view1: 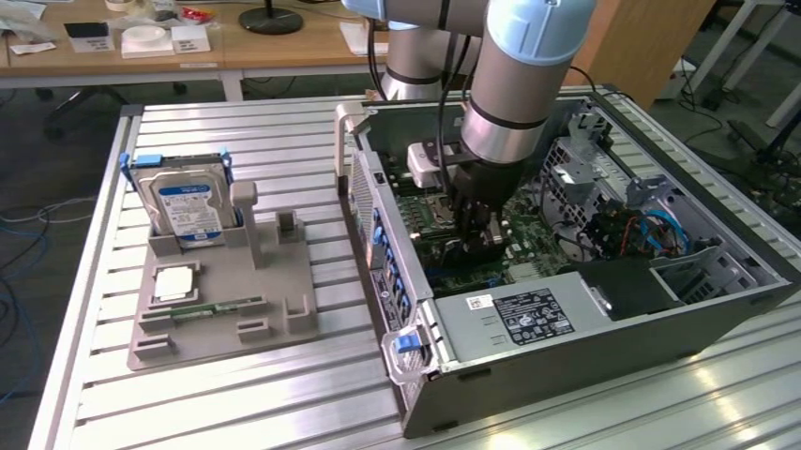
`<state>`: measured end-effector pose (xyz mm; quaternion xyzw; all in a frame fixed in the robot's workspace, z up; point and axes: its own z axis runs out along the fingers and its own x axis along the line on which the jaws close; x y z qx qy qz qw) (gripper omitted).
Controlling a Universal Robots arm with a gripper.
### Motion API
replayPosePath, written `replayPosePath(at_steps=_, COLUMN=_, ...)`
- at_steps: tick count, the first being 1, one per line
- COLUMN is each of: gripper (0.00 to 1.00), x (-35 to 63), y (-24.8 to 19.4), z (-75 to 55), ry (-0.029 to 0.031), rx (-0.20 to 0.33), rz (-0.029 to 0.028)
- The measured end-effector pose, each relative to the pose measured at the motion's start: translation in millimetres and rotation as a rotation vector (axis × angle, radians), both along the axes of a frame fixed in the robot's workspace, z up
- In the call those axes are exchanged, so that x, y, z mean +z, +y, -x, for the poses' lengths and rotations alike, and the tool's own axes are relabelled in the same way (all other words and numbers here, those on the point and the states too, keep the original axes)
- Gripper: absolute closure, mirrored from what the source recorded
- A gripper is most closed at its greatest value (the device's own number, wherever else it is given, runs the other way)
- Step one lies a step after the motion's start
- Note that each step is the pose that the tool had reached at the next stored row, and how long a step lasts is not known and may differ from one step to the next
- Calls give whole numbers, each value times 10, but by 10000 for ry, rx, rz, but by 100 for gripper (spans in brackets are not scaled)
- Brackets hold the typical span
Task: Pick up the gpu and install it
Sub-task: 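Insert the gpu into the slot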
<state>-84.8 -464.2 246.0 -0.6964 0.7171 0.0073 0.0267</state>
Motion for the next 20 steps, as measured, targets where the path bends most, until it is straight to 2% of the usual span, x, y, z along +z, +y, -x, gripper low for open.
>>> replayPosePath(at_steps=20, gripper=73, x=-26, y=0, z=15, ry=-6, rx=0, rz=-2)
